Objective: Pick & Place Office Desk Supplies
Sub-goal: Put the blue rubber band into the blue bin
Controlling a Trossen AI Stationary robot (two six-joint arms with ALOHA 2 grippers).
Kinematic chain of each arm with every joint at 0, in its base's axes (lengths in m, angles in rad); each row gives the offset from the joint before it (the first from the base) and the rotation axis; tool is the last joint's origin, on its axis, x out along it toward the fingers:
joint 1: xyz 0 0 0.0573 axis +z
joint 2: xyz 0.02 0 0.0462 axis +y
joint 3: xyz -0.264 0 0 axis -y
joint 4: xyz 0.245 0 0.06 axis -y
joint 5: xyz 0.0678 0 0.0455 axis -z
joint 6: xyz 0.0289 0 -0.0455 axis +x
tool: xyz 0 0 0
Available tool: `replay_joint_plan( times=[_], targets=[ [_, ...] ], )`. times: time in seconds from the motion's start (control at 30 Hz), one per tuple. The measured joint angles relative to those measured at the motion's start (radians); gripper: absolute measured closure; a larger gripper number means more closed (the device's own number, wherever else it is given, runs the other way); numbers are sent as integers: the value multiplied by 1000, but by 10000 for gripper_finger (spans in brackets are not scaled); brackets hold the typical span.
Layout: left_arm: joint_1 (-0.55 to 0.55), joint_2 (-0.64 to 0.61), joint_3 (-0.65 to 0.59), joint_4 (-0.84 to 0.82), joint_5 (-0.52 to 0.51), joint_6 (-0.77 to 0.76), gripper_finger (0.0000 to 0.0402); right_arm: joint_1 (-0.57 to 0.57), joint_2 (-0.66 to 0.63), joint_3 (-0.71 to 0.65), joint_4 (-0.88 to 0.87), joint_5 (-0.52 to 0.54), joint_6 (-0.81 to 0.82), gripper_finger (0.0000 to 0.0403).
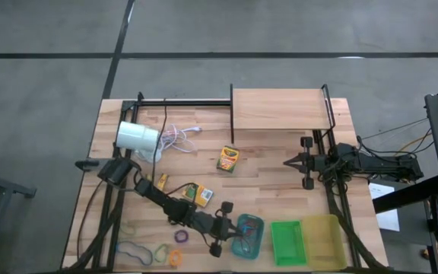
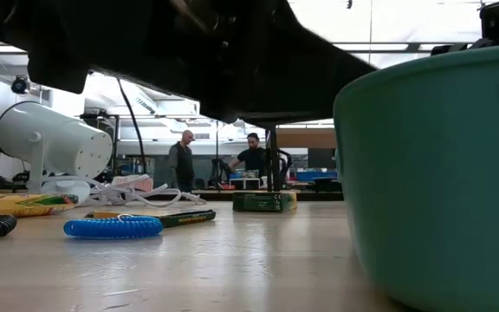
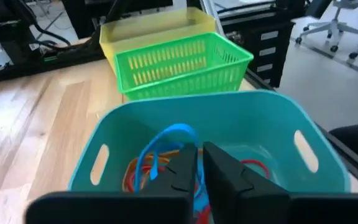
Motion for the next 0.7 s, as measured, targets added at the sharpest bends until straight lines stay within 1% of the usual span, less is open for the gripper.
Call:
replay_joint_plan(
  times=[0.13,0.7],
  targets=[
    [0,0,-1,-28,6,-29,333,0,0,0,0,0,0,394],
    [0,0,-1,-42,6,-32,193,0,-1,0,0,0,0,394]
  ],
)
